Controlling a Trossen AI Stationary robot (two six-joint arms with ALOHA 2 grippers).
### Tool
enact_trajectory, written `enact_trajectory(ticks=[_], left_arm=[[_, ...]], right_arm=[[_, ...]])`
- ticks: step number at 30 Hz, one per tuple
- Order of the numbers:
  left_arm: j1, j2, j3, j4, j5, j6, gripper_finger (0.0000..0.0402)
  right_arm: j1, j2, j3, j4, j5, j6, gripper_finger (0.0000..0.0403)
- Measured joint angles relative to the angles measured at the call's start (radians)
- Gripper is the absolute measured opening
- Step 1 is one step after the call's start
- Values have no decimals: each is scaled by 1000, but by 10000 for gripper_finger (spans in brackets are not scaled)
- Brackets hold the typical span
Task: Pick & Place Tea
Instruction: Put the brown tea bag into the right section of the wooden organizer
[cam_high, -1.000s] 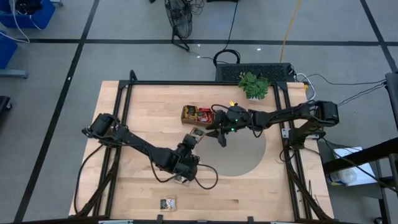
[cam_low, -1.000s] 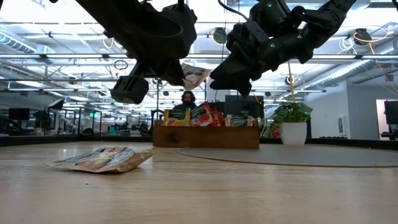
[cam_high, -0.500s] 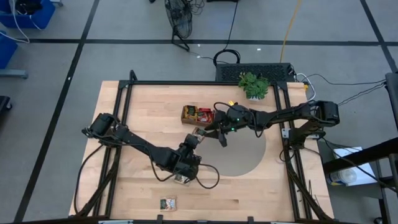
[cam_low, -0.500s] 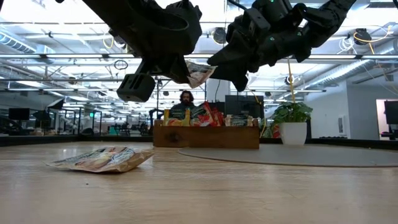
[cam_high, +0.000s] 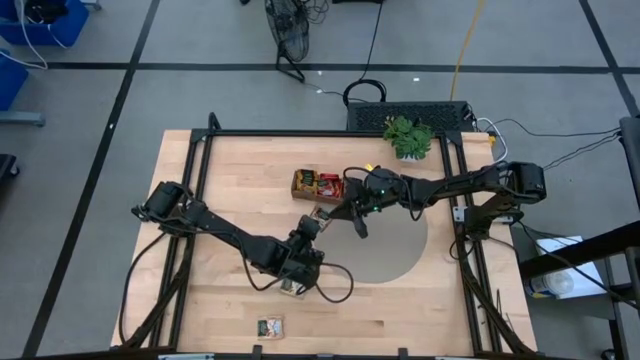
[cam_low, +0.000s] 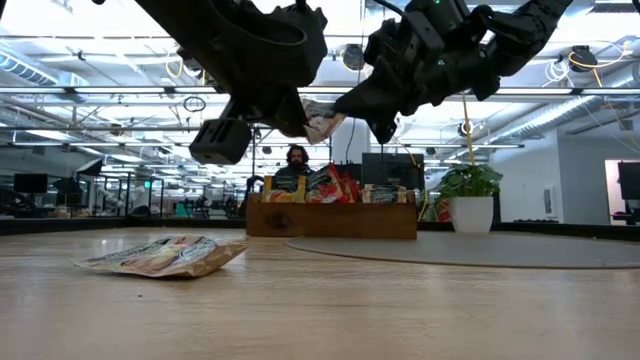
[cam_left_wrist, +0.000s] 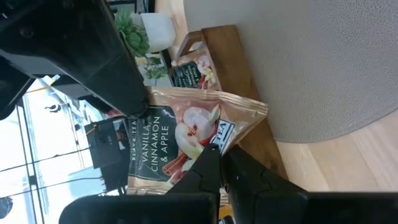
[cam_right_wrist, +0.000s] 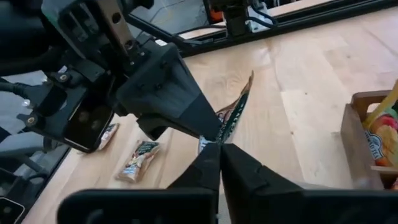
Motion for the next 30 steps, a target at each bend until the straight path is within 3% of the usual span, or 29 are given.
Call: enact_trajectory(ticks=[4,7,16,20,22,26,30], left_arm=[[1,0,0,13,21,-56,20],[1,0,0,60,40,-165,52],[6,-83,0,93,196,-510,257],[6,-184,0,44,271,-654,319],[6,-227,0,-21,288,-725,336],[10,-302,-33,-151,286,-848,347],[11,-368,-135,-121,285,-901,348]], right_arm=[[0,0,0,-14,0,-18,1],[0,0,0,-16,1,-37,0],[-2,0,0,-30,146,-107,0],[-2,-26,-1,-67,191,-134,0],[9,-67,-1,-126,256,-174,0],[47,-193,-1,-300,501,-289,0],[75,-289,0,-451,686,-330,0]])
